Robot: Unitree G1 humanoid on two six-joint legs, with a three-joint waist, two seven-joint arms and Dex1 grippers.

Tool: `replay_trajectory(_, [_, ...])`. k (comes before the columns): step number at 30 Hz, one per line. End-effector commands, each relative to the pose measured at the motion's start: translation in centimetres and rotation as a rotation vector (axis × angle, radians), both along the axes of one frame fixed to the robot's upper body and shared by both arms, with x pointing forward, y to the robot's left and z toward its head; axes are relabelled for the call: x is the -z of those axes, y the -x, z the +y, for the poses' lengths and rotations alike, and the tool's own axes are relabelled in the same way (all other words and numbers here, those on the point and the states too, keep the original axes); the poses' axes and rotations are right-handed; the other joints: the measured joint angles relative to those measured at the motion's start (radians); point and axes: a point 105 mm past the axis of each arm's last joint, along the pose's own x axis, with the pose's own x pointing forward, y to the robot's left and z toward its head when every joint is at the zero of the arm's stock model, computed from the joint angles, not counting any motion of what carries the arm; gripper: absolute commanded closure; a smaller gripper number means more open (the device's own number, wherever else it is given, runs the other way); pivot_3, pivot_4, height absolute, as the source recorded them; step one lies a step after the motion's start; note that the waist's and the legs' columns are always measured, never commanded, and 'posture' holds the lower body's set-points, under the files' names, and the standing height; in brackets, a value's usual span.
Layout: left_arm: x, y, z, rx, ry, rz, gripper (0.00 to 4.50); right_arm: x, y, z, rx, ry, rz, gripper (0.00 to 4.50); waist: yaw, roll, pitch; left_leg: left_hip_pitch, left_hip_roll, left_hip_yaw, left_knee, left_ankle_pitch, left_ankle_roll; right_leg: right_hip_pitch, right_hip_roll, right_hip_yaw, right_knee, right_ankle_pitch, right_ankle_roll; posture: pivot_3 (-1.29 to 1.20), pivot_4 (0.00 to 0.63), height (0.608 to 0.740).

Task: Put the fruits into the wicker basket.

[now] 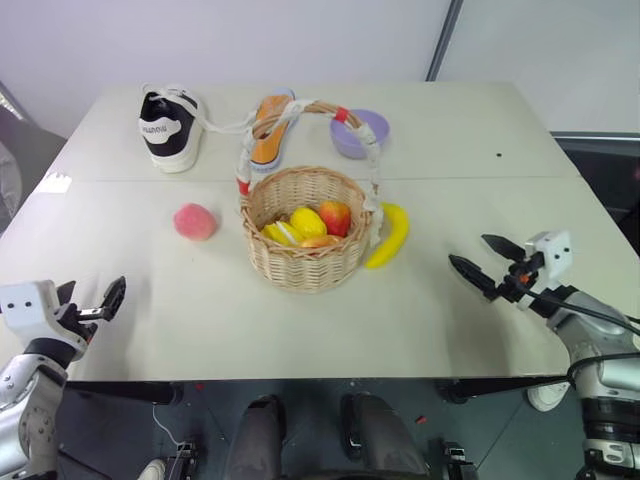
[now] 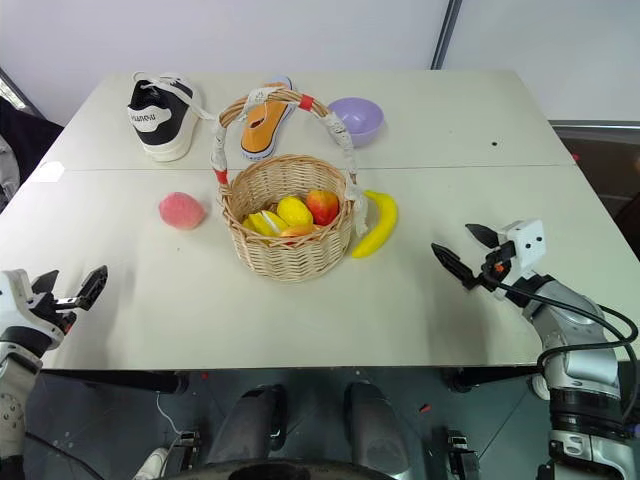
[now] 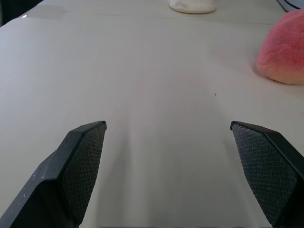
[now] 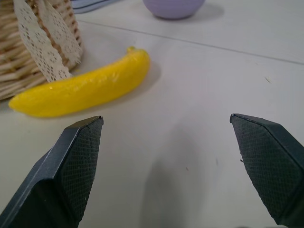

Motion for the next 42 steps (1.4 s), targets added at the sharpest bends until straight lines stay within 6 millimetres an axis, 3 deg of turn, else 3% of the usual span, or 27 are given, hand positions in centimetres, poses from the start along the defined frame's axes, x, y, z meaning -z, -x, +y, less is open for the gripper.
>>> replay_trajectory(1, [-1.5, 0.0, 0.0, 0.003, -0.024, -0.053, 0.0, -1.4, -0.3, 0.2, -0.008, 0.01, -0.057, 0.04, 0.001, 0.0, 0.0, 0.0, 0.0, 0.0, 0.0, 0.0, 0.0, 0.0, 0.0, 0.0, 0.0, 0.0, 0.0, 0.0, 0.15, 0.74])
replay_trajectory(8, [-2.1, -1.1, -0.9, 0.037, 0.015, -0.071, 0.0, -2.2, -0.1, 0.8, -0.04, 0.02, -0.073, 0.04, 0.002, 0.0, 0.0, 0.0, 0.0, 0.0, 0.0, 0.0, 0.0, 0.0, 0.0, 0.0, 0.0, 0.0, 0.0, 0.0, 0.15, 0.74])
replay_trajectory(14, [-3.8, -3.1, -3.7, 0.176, -0.014, -0.07, 0.0, -5.1, 0.6, 2.9, -0.163, -0.014, -0.087, 0.04, 0.002, 0.0, 0.0, 0.0, 0.0, 0.0, 0.0, 0.0, 0.0, 0.0, 0.001, 0.0, 0.001, 0.0, 0.0, 0.0, 0.15, 0.74])
replay_trajectory(19, [-5.5, -6.1, -5.5, 0.267, -0.119, -0.008, 0.0, -8.0, 3.0, 7.1, -0.405, 0.04, -0.09, 0.04, 0.003, 0.0, 0.0, 0.0, 0.0, 0.0, 0.001, 0.0, 0.0, 0.0, 0.001, 0.0, 0.001, 0.0, 0.0, 0.0, 0.15, 0.74])
replay_trajectory(24, [-6.7, -9.3, -7.4, 0.317, -0.153, 0.027, 0.0, -9.5, 5.1, 11.1, -0.57, 0.062, -0.109, 0.04, 0.002, 0.0, 0.0, 0.0, 0.0, 0.0, 0.001, 0.0, 0.0, 0.0, 0.002, 0.0, 0.001, 0.0, 0.001, 0.0, 0.15, 0.74])
replay_trajectory(30, [-6.5, -12.6, -9.6, 0.361, -0.172, 0.133, 0.0, -10.9, 6.2, 15.1, -0.673, 0.054, -0.185, 0.04, 0.0, -0.001, 0.0, 0.0, -0.001, -0.001, 0.001, 0.0, 0.0, 0.0, 0.003, 0.0, 0.002, 0.001, 0.003, 0.0, 0.15, 0.74])
replay_trajectory(34, [-6.3, -14.0, -10.5, 0.357, -0.181, 0.156, 0.0, -10.9, 6.3, 15.7, -0.683, 0.037, -0.19, 0.04, 0.002, -0.001, 0.0, -0.001, -0.001, -0.001, 0.001, 0.0, 0.0, 0.0, 0.003, 0.0, 0.001, 0.002, 0.004, 0.0, 0.15, 0.74])
replay_trajectory(42, [-4.4, -14.3, -10.9, 0.337, -0.149, 0.247, 0.0, -10.8, 6.6, 16.3, -0.696, 0.031, -0.194, 0.04, 0.0, -0.001, 0.0, -0.001, -0.001, -0.001, 0.001, 0.0, 0.0, 0.0, 0.003, 0.0, 0.002, 0.002, 0.005, 0.0, 0.15, 0.74])
